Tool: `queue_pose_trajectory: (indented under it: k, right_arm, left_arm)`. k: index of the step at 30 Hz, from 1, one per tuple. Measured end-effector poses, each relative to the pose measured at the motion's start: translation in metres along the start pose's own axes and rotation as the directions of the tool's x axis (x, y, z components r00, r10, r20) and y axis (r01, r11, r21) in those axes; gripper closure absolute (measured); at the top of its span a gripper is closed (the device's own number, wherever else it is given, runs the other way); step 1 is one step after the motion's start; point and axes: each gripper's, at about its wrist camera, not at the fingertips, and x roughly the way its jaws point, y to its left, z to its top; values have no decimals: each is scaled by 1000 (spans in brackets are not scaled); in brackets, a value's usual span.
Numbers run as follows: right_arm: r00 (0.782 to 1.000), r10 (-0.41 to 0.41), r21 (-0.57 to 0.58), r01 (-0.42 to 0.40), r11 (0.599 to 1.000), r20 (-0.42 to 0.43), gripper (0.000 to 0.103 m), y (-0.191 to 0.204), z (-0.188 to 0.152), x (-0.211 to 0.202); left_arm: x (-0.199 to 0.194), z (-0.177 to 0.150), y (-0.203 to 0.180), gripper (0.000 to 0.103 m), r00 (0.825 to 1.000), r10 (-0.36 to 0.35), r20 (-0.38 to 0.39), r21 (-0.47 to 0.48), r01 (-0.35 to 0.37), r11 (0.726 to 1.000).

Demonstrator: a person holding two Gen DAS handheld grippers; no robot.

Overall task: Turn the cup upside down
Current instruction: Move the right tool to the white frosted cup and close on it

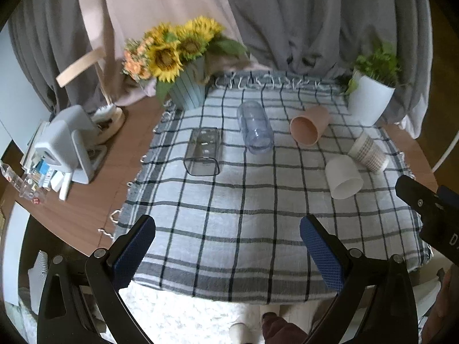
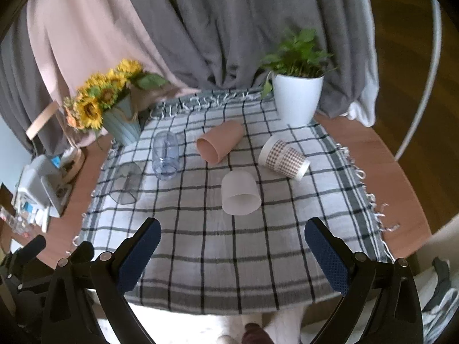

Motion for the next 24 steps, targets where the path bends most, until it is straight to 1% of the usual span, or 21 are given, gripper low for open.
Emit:
queue_pose_trajectory:
  k: [4,8,14,20,24]
  right_arm:
    - [998,9,-12,-9,1000,-57,2,-6,17,36]
    - [991,14,-19,-17,1000,-131,2,-13,29,77]
    - [976,14,-43,-24,999,-216,4,-17,40,128]
    - [957,14,-57,-31,998,-288,5,-19,46,171]
    - [940,20,-58,-43,997,-341,8,-19,45,195]
  left_arm:
    - [29,12,-11,0,998,8,-54,-4,-8,1000]
    - [61,20,-20,0,993,27,-114,-10,-28,1000]
    - [104,26,-29,0,975,60,-213,-9,-64,998]
    - [133,28,-33,0,959,83,-270,-13,-90,996]
    - [146,28,-36,0,950,94,-298,-13,-103,995]
